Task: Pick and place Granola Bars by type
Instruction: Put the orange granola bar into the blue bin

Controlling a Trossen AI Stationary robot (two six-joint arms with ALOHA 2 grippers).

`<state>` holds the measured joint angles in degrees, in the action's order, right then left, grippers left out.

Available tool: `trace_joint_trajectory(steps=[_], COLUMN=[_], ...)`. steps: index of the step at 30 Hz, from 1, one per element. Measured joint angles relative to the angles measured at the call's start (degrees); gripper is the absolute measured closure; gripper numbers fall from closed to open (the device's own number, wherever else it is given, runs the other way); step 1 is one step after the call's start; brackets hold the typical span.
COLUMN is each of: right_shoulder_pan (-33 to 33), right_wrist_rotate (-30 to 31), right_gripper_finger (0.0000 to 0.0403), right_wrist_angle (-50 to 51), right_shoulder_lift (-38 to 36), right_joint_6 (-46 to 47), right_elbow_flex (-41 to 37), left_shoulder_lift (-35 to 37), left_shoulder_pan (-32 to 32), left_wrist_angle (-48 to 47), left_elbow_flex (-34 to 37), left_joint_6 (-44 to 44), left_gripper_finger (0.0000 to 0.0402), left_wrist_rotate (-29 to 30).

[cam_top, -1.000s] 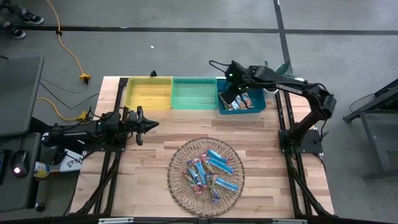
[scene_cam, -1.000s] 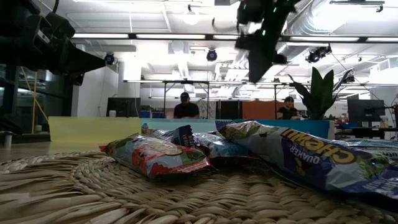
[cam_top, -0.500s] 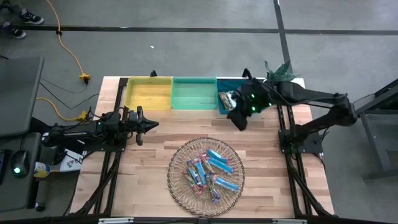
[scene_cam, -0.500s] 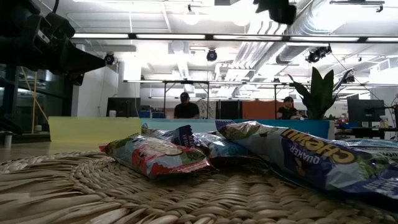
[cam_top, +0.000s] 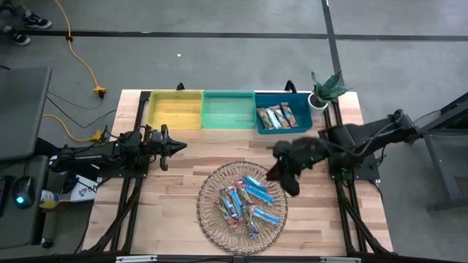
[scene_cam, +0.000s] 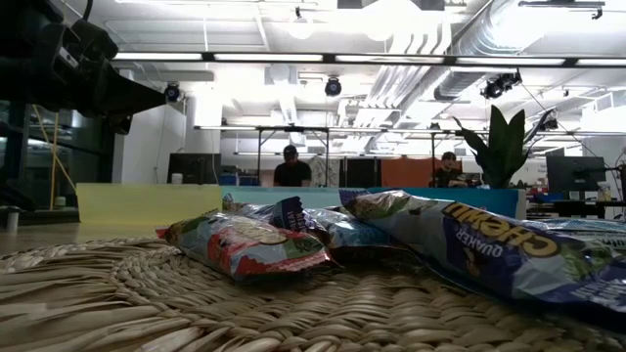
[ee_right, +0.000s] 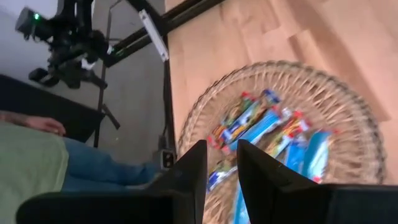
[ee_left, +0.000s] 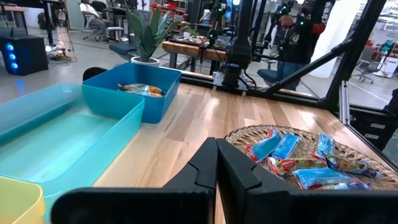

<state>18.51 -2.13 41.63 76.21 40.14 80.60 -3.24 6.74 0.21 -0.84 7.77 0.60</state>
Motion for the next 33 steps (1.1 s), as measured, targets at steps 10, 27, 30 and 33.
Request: trace_joint_trajectory(steps=[10,27,30,33], right_shoulder_pan=[11.4,16.6,16.7,16.8], right_wrist_rotate=[5.8,4.5,4.2,5.1], right_gripper_finger=[0.0332,0.0328,0.0313,0.0288], right_wrist_angle=[-0.2,0.1,0.2,0.2], right_shoulder_lift=[7.1,22.7,24.0,24.9], right_joint_6=[6.3,14.0,15.6,17.0], right_elbow_flex=[0.0,0.0,-0.1,-0.1], left_shoulder_lift=[0.0,0.0,0.0,0.0], left_shoulder_pan=[0.0,0.0,0.0,0.0], left_wrist_angle=[0.0,0.0,0.0,0.0], left_elbow_flex=[0.0,0.0,0.0,0.0], left_joint_6=[0.0,0.0,0.0,0.0], left_gripper_finger=[0.0401,0.0401,0.0401,0.0401], left_wrist_rotate=[0.0,-0.1,-0.1,-0.1])
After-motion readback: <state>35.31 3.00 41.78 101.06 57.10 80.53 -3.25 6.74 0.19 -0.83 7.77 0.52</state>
